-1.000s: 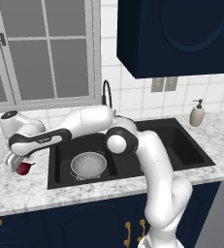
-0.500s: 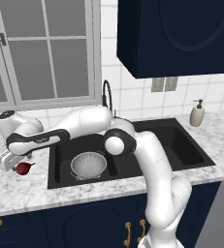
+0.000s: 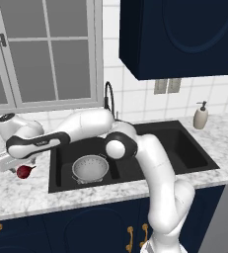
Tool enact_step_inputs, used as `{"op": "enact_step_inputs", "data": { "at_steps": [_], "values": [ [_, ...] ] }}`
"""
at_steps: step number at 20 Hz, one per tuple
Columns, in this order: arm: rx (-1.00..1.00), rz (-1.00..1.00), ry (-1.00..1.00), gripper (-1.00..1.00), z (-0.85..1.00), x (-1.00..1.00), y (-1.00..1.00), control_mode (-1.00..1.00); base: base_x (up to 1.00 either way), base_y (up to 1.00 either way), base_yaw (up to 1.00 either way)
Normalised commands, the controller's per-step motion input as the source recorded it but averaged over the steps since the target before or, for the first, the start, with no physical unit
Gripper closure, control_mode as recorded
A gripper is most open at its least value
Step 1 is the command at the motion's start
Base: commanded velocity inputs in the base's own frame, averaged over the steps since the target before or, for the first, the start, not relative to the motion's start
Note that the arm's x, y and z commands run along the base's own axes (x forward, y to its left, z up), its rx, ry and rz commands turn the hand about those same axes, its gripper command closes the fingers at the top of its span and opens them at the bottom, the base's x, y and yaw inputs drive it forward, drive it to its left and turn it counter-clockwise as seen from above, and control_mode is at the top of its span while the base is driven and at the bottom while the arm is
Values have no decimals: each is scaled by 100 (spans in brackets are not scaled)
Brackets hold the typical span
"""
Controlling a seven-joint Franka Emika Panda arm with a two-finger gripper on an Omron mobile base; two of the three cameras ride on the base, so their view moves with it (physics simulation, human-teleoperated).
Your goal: Put the colander in the sink, put the pear in the colander, and turn on the sink faucet and pour water over the colander.
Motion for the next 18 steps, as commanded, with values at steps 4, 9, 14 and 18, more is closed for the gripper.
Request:
{"op": "enact_step_inputs", "data": {
  "at_steps": [4,9,14,18],
  "values": [
    [0,-41,0,-100,-16,0,0,-100,0,0,0],
    [-2,-29,0,-100,-22,2,0,-100,0,0,0],
    [-2,-11,-2,-100,-25,0,0,-100,0,0,0],
    [-1,-12,-2,-100,-8,4,0,-100,0,0,0]
  ]
}}
